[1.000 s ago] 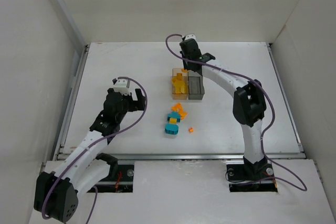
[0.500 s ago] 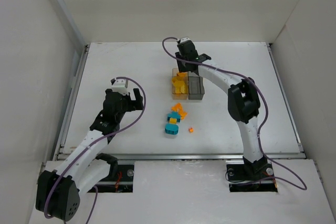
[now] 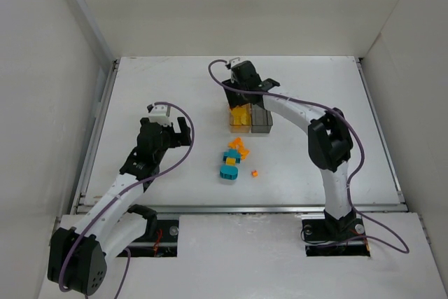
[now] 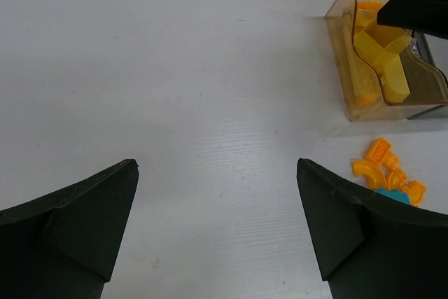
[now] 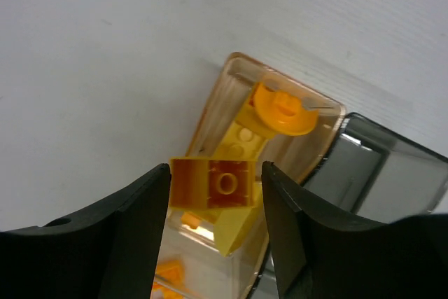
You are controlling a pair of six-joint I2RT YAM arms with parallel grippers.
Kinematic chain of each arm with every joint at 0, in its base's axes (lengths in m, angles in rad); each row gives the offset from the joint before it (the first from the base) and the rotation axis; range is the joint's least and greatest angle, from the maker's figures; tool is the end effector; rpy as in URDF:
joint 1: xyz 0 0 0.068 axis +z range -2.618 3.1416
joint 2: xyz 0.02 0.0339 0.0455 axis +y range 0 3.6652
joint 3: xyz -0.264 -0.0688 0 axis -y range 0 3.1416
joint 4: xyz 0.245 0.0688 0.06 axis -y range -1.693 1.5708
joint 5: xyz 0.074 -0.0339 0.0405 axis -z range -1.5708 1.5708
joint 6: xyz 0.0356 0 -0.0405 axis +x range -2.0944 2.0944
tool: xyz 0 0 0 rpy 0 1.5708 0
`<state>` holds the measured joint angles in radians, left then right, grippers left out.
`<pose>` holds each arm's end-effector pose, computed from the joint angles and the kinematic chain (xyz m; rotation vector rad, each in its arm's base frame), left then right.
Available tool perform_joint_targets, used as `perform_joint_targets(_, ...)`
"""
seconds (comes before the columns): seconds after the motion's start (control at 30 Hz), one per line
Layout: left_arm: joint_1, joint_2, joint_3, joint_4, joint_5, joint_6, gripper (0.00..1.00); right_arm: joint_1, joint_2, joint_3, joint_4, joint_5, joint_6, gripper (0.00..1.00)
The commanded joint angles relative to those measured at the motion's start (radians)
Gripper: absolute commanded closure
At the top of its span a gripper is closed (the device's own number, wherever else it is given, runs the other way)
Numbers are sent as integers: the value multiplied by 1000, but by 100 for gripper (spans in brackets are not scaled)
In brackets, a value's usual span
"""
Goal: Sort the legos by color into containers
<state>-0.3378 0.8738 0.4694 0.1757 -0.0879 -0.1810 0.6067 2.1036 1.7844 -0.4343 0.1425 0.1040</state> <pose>0.1954 -0.0653 0.2499 0.0786 1.8064 -0.2912 0.4015 0.2725 0.2463 -0.5079 2.2666 0.1944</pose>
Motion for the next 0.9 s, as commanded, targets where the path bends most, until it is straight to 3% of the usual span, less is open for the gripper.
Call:
perform_joint_targets(0.0,5,-24,-5,41,-10,5,5,24,-53,-19,52,-92,-18,40)
perform_joint_targets(0.2,5,-33,-5,41,-10,14,5,24,-10,-28,49,-95,0,42)
perform_joint_targets(0.33,5,-42,-5,41,-10,14,5,24,-1,-28,29,-67,11,57)
perform_joint_targets(0.5,5,-42,-5,41,-10,14,5,24,-10,-48,20,-58,20,68)
perform_joint_targets(0.73,5,-42,-5,41,-10,14,5,24,-37,-92,11,-23,30,77)
perform_joint_targets(0.87,5,-42,-5,41,-10,14,5,24,-71,-134,-12,0,48,77)
